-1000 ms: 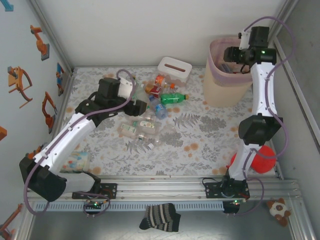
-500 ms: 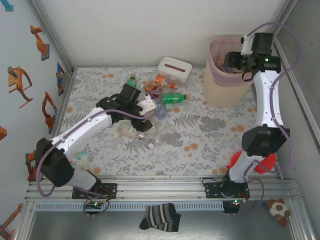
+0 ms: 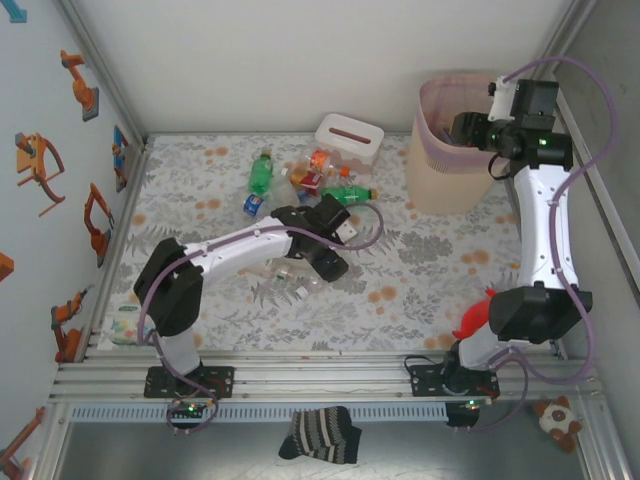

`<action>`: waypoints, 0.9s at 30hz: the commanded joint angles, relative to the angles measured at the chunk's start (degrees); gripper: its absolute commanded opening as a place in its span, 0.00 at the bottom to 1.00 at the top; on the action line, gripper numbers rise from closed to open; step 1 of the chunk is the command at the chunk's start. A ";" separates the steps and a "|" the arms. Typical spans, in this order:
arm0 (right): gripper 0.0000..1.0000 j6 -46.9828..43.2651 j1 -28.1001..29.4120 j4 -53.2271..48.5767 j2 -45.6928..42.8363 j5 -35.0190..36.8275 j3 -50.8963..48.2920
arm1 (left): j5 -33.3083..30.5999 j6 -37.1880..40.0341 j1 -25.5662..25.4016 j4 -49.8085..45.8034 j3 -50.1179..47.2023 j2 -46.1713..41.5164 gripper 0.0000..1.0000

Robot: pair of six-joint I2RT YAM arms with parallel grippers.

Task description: Put the plastic bottles in the bin

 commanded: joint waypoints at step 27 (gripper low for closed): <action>0.69 1.11 0.65 0.99 -0.96 -2.41 0.49 | -5.77 -13.31 -4.76 -3.92 -0.77 8.50 0.77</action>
